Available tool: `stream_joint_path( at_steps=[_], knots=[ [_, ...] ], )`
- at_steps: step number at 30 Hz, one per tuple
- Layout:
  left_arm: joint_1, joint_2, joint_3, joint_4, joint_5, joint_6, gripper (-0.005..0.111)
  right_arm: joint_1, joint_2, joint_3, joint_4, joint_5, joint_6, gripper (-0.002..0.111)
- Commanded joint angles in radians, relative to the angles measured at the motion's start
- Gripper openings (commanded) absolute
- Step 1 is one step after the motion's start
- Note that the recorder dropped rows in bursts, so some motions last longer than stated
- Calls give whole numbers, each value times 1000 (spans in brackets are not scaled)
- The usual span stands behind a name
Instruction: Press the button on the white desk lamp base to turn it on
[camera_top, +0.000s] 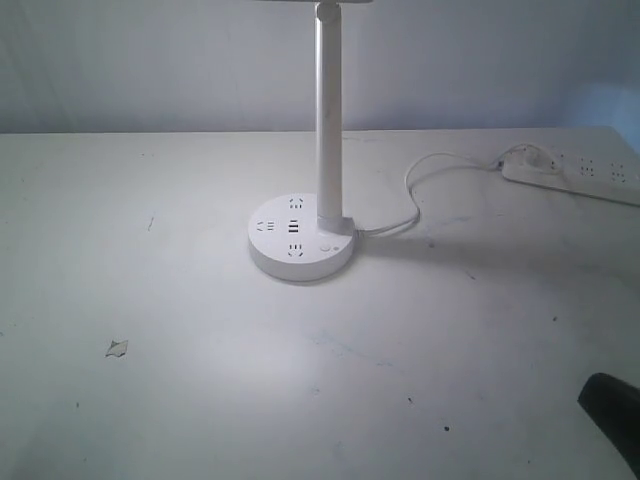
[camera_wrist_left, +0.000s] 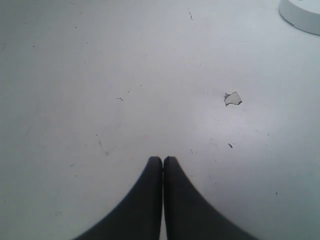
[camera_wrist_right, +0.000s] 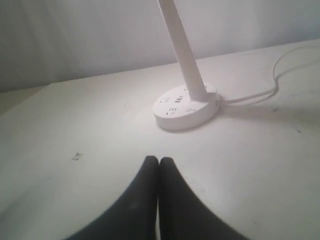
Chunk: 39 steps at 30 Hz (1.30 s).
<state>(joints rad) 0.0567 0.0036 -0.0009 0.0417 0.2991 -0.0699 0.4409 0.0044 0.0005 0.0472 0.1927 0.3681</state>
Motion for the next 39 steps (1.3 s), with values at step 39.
stream_joint_path(
  at_steps=[39],
  knots=[
    [-4, -4, 1, -4, 8, -1, 0, -429, -4, -1, -220, 158, -253, 0]
  ],
)
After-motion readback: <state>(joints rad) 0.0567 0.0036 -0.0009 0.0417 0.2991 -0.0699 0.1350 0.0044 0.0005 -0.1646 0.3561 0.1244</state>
